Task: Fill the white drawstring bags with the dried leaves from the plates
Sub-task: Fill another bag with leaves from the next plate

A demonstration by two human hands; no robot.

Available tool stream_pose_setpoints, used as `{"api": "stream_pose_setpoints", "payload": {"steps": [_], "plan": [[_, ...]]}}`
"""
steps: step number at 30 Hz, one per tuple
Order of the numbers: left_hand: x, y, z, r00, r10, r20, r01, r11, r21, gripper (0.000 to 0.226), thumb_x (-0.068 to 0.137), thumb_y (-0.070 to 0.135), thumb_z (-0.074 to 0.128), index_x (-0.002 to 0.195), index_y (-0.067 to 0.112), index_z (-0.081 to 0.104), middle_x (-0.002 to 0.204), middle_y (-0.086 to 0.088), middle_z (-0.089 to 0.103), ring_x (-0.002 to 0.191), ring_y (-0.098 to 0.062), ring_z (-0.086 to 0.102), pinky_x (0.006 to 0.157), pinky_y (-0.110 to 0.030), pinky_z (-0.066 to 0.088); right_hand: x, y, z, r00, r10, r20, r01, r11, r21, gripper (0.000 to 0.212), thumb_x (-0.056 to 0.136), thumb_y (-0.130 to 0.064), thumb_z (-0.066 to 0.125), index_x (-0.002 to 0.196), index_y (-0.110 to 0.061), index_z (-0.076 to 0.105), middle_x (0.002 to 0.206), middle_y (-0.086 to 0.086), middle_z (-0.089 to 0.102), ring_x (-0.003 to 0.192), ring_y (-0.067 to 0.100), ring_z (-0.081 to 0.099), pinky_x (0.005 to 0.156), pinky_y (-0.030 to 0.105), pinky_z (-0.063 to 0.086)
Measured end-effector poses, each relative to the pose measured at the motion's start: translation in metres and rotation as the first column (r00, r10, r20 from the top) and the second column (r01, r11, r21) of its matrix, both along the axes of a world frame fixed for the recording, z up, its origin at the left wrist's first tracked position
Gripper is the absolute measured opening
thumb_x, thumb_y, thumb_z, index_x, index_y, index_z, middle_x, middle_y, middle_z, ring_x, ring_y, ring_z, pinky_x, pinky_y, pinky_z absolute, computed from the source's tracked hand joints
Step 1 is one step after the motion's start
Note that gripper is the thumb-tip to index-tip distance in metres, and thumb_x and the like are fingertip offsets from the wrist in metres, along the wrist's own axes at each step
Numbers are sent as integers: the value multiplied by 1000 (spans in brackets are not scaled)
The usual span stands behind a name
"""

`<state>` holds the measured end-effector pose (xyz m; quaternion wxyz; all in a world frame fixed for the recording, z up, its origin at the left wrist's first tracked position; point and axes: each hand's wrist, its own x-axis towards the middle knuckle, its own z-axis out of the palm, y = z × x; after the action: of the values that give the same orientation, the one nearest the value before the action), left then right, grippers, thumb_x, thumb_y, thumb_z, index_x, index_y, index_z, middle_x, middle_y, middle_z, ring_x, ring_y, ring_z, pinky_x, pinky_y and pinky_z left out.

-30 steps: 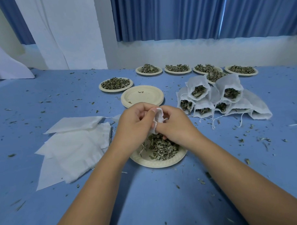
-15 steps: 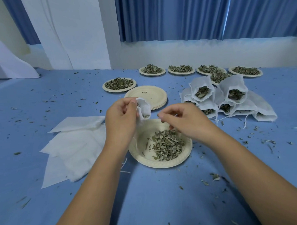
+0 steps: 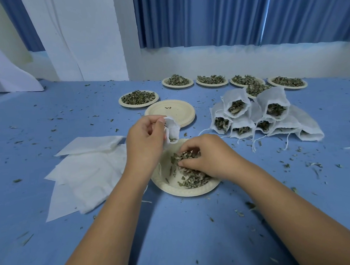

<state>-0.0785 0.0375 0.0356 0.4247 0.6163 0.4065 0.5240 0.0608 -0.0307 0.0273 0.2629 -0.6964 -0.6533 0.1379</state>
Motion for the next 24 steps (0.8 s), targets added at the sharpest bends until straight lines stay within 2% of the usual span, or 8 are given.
{"api": "stream_pose_setpoints", "payload": {"steps": [6,8,10,12,16,19,22,24], "plan": [[-4,3,1,1000,12,-17,-11,999,35,15,96,21,56,91,22,71,61,12,63,57,-1,54,65,-28,51,7,-2,13,908,-8,-418,53,994,97,11,76,-28,83,82,-32,74,65,-17,68,61,-6,58,64,11,47],[-7,6,3,999,43,-7,-42,998,46,16,96,20,57,89,24,71,71,10,68,63,1,58,65,-19,49,10,-4,18,854,4,-521,63,992,110,13,76,-26,83,87,-26,77,76,-11,74,70,1,66,69,15,52],[-9,9,4,998,68,1,-68,997,38,17,96,20,57,87,27,70,79,5,71,70,-4,61,71,-26,50,13,-5,22,791,-3,-612,94,989,117,21,75,-28,82,95,-23,77,84,-9,76,78,2,69,68,16,54],[-10,9,4,998,67,-19,-66,997,41,17,96,20,57,87,27,70,81,-1,72,72,-9,61,74,-33,52,13,-5,23,717,-8,-697,126,985,118,24,76,-29,82,97,-22,75,80,-15,74,70,-6,65,58,8,46],[-3,2,4,999,-50,-17,50,999,-6,19,96,15,57,85,22,71,57,8,64,54,-4,55,59,-25,52,7,-2,21,580,2,-815,121,989,88,39,74,-33,81,108,-16,73,78,-13,67,65,-1,56,47,13,38],[0,0,4,992,-122,9,122,991,-56,21,96,13,58,80,22,69,46,11,55,42,-1,47,44,-14,42,-5,1,16,481,54,-875,108,987,120,17,80,-20,79,96,-15,75,75,-8,66,62,2,52,41,15,31],[1,1,3,987,-155,-35,153,986,-64,18,95,17,58,82,23,70,46,12,52,42,-1,44,44,-11,34,-11,4,9,517,34,-855,179,973,147,16,82,-17,78,98,-14,75,68,-11,68,56,-1,54,42,12,34],[3,0,2,986,-167,-12,164,981,-105,17,95,16,58,84,21,71,46,13,51,40,0,41,42,-10,31,-10,5,3,682,-13,-731,235,951,202,9,82,-17,77,91,-20,75,58,-18,63,46,-3,50,45,8,35]]}}
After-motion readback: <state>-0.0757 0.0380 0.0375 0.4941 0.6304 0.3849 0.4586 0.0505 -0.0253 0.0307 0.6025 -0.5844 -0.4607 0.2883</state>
